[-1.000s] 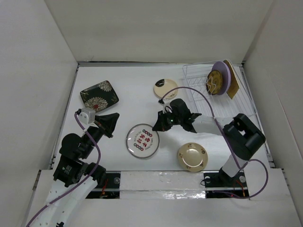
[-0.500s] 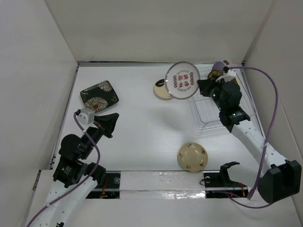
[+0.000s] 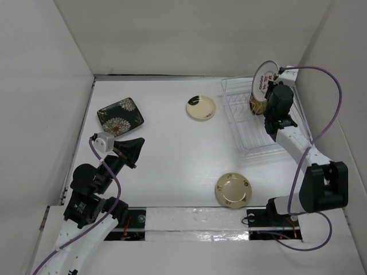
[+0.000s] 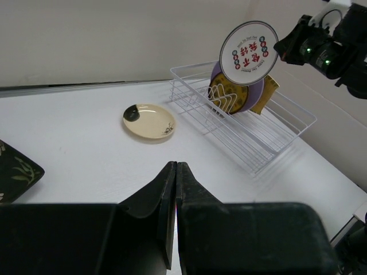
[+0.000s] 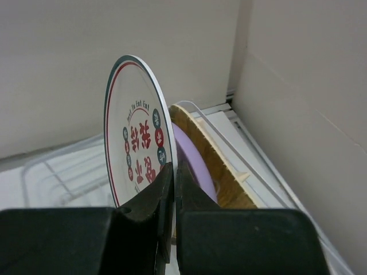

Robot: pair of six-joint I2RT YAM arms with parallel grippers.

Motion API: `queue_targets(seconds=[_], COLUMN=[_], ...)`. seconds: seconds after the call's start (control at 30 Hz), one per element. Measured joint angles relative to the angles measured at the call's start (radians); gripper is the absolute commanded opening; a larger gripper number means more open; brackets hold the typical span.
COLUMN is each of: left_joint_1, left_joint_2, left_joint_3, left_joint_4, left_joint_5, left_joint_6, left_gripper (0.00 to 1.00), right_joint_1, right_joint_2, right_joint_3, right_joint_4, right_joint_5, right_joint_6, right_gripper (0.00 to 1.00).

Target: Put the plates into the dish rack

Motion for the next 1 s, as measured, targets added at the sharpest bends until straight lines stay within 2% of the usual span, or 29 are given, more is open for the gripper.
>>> queue_targets(seconds=[0.13,0.3,0.7,0.77,0.8,0.83,0.9,0.97,1.0], left_joint_1=[0.000,0.000,0.000,0.000,0.000,0.000,0.000,0.000,0.000], left_joint_2=[0.000,0.000,-0.002,-0.002,-0.002,-0.002,-0.005,-0.007,-0.008], left_joint_3=[0.000,0.000,0.000,0.000,0.000,0.000,0.000,0.000,0.000], left_joint_4=[0.000,0.000,0.000,0.000,0.000,0.000,0.000,0.000,0.000], left_joint_5=[0.003,0.009,0.010,0.010,0.010,0.010,0.010,0.010,0.010], left_joint_6=[0.000,0.000,0.000,0.000,0.000,0.000,0.000,0.000,0.000], left_gripper=[0.00,0.00,0.00,0.00,0.00,0.00,0.00,0.00,0.00], right_joint_1=[-0.035,-0.069,-0.042,-0.030,-0.024,-0.022,-0.019,-0.023,-0.024], right_joint_2=[0.090,0.122,0.226,0.239,0.240,0.237,0.217,0.170,0.133], right_joint_3=[0.002,0.009,0.026,0.026,0.026,0.026,0.027,0.026,0.026], right_joint_4=[0.036,0.035,0.055,0.054,0.055,0.056,0.049,0.019,-0.008], right_joint_5=[-0.005,-0.049,-0.103,-0.095,-0.088,-0.080,-0.077,-0.088,-0.099], right_joint_6=[-0.123,-0.216,-0.266,-0.263,-0.254,-0.238,-0.206,-0.128,-0.089], right_gripper=[0.00,0.00,0.02,0.28,0.53,0.61,0.70,0.71,0.66])
